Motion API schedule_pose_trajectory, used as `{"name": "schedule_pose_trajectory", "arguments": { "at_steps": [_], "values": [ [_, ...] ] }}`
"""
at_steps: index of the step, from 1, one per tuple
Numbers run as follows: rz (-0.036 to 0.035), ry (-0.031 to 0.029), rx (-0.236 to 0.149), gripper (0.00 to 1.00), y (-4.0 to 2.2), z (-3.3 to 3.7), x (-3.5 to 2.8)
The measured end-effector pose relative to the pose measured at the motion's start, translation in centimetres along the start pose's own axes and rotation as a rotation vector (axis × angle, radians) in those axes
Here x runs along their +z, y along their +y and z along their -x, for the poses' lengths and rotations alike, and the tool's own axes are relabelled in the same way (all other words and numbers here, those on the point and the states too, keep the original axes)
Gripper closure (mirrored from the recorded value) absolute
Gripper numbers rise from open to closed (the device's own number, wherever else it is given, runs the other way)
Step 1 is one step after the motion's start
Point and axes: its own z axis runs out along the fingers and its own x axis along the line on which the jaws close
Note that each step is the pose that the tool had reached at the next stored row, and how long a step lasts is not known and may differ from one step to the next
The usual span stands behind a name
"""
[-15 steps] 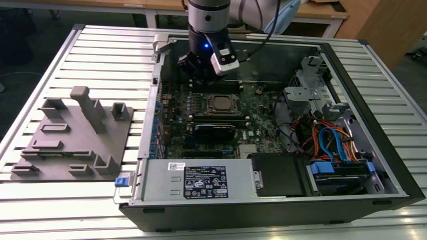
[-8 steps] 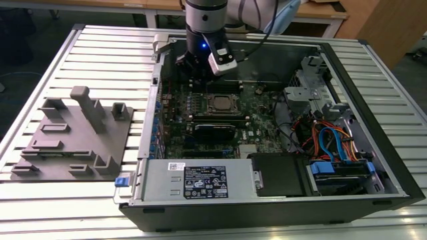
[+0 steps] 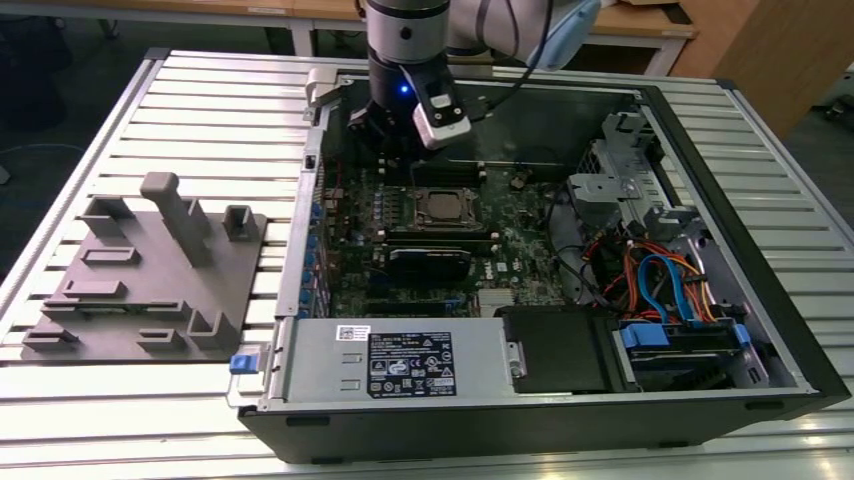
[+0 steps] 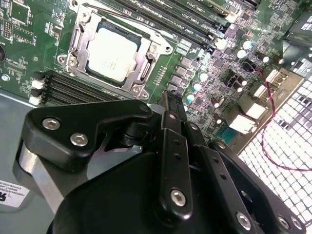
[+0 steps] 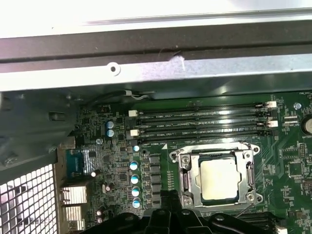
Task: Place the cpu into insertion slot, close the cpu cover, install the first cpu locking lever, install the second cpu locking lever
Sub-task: 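Install the first cpu locking lever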
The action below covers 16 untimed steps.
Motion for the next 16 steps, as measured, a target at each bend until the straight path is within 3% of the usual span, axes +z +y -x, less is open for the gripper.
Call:
{"name": "schedule_pose_trajectory", "arguments": {
  "at_steps": [5,16],
  "values": [
    [0.0007,0.0002,-0.03,0.9,0.01,-0.02,0.0],
    [0.0007,0.0003,-0.032,0.9,0.01,-0.02,0.0]
  ]
}}
